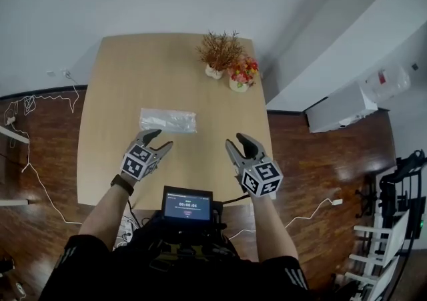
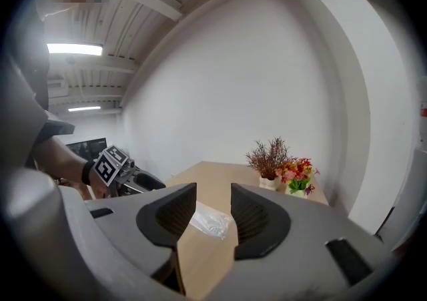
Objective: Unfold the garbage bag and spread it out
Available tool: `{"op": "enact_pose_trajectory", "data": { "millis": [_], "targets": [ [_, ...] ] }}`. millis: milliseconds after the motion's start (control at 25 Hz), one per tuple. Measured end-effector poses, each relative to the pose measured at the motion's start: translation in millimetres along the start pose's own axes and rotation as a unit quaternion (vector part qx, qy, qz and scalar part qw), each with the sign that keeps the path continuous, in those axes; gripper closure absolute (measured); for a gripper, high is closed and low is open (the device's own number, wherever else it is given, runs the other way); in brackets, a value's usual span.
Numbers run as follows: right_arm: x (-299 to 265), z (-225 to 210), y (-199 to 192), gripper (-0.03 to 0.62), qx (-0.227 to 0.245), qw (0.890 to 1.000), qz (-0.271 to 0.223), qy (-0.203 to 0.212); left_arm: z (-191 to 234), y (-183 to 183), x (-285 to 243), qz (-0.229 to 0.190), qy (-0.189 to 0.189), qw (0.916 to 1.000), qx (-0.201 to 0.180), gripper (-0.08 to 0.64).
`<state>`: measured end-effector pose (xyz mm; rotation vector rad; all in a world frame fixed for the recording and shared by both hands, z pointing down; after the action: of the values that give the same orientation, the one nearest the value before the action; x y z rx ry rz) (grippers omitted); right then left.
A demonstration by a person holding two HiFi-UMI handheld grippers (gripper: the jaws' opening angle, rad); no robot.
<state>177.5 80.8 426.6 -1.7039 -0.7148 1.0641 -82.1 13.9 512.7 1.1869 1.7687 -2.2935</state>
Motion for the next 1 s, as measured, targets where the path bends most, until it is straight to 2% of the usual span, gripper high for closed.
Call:
{"op": "enact_pose_trajectory", "data": {
  "millis": [320, 560, 680, 1000],
  "targets": [
    [-52.5, -14.3, -26.2, 0.408, -0.067, 0.998, 0.021, 0.004, 8.3, -15.1, -88.4, 0.062, -0.051, 0.9962, -0.034, 0.344],
    [-81.2, -21.8, -63.3, 0.408, -0.075, 0.995, 0.061, 0.001, 13.9, -28.9, -142.8, 0.097, -0.076, 0.9916, -0.041, 0.352],
    [-92.6, -24.6, -82.9, 0.408, -0.072, 0.994, 0.082, 0.004, 15.2, -38.6, -164.4, 0.111, -0.077, 0.9903, -0.033, 0.36],
    [-112.6, -30.6, -121.9, 0.405, -0.083, 0.989, 0.122, 0.005, 14.6, -60.9, -208.9, 0.164, -0.088, 0.9818, -0.039, 0.374]
  ]
}}
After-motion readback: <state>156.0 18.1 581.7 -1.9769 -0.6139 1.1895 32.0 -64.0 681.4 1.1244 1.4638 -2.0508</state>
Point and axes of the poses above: the fingertips, and each gripper's own axes: x backward along the fingers, z to its left, y out of its top, the point moved 5 cm from there along x, backward along the fingers, and after that the axes turned 2 degrees about y, right-handed, at the moved point
